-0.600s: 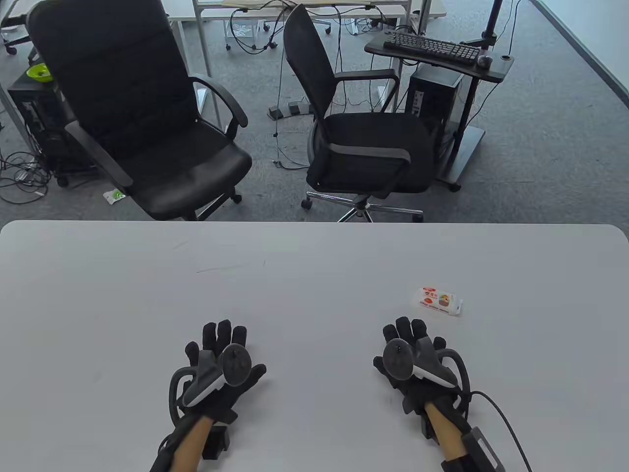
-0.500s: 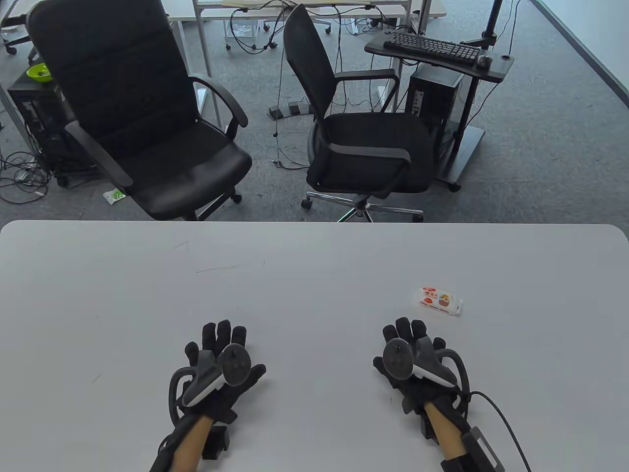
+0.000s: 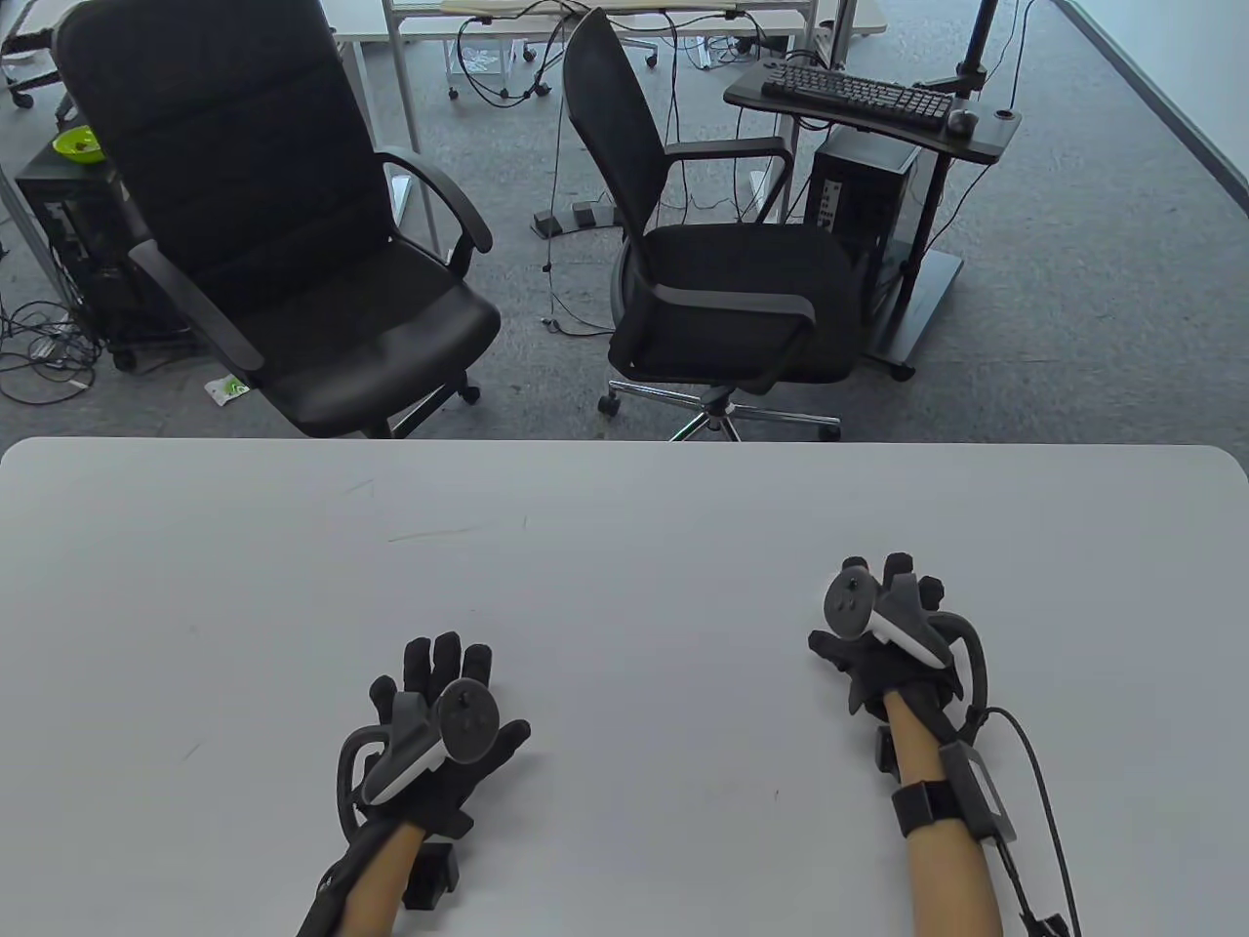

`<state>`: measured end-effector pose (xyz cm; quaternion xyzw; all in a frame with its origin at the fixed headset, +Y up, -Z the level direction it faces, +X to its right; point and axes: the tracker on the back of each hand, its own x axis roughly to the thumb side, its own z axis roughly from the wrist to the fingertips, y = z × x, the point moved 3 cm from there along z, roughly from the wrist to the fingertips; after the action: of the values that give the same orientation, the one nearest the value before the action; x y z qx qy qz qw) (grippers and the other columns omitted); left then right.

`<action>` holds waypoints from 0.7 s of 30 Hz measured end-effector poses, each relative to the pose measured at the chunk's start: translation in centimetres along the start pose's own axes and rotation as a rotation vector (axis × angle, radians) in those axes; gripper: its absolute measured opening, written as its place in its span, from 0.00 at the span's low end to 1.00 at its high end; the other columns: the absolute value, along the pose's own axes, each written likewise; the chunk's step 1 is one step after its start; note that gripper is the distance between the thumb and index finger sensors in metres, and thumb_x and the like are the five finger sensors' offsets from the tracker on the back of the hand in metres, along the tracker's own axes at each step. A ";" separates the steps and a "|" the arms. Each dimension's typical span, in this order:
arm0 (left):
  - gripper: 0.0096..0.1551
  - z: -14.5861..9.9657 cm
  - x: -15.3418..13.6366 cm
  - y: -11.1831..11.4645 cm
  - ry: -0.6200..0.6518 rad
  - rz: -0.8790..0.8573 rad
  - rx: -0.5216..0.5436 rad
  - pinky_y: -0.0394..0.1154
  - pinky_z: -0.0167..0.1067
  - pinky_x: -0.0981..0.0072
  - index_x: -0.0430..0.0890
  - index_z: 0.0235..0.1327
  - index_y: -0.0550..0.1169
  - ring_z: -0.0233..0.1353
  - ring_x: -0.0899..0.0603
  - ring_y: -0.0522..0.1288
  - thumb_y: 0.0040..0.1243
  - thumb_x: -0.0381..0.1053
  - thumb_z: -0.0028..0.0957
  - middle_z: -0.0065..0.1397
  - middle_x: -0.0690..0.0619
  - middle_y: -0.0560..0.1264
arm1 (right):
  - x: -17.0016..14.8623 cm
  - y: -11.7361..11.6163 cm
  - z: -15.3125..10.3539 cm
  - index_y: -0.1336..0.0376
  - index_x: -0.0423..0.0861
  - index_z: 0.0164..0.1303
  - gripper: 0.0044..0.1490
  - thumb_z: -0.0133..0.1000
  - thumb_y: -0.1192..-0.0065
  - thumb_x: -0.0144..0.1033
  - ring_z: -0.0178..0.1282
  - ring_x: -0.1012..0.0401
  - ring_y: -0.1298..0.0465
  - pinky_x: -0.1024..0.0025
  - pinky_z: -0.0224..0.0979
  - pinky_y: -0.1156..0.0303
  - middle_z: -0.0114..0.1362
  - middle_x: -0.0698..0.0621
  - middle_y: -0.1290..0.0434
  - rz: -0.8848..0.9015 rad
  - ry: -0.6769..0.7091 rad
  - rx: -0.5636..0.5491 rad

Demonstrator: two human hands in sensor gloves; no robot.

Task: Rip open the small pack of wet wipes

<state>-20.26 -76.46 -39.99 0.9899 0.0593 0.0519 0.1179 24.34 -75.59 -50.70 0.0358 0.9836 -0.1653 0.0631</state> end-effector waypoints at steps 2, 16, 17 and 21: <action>0.53 0.0 0.0 0.0 0.003 -0.003 -0.001 0.29 0.72 0.26 0.50 0.84 0.36 0.84 0.32 0.22 0.35 0.73 0.55 0.85 0.44 0.25 | -1.0 -0.2 1.4 0.84 0.47 0.77 0.62 0.65 0.51 0.61 0.79 0.22 0.67 0.19 0.71 0.52 0.82 0.28 0.84 0.047 -0.030 0.039; 0.53 0.0 0.5 0.3 0.024 0.004 -0.014 0.29 0.72 0.27 0.50 0.84 0.37 0.84 0.33 0.22 0.36 0.72 0.56 0.85 0.44 0.25 | -1.6 -1.1 4.5 0.73 0.52 0.83 0.56 0.63 0.44 0.57 0.80 0.26 0.52 0.32 0.72 0.38 0.89 0.31 0.64 0.021 -0.121 0.212; 0.52 0.0 0.5 0.3 0.025 0.002 -0.014 0.29 0.72 0.27 0.50 0.84 0.37 0.84 0.33 0.22 0.36 0.72 0.55 0.85 0.44 0.25 | -1.6 -1.1 4.5 0.69 0.53 0.83 0.52 0.63 0.44 0.54 0.78 0.30 0.48 0.37 0.71 0.35 0.88 0.32 0.61 0.023 -0.119 0.204; 0.52 0.1 0.6 0.3 0.036 -0.005 -0.016 0.30 0.72 0.27 0.50 0.84 0.37 0.84 0.32 0.23 0.36 0.72 0.56 0.86 0.44 0.26 | -1.3 -0.9 4.0 0.60 0.52 0.82 0.47 0.61 0.38 0.49 0.69 0.39 0.35 0.51 0.65 0.27 0.84 0.34 0.50 0.030 -0.071 0.153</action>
<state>-19.60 -76.67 -39.92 0.9877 0.0636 0.0701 0.1246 25.98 -77.80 -53.99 0.0493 0.9646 -0.2399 0.0974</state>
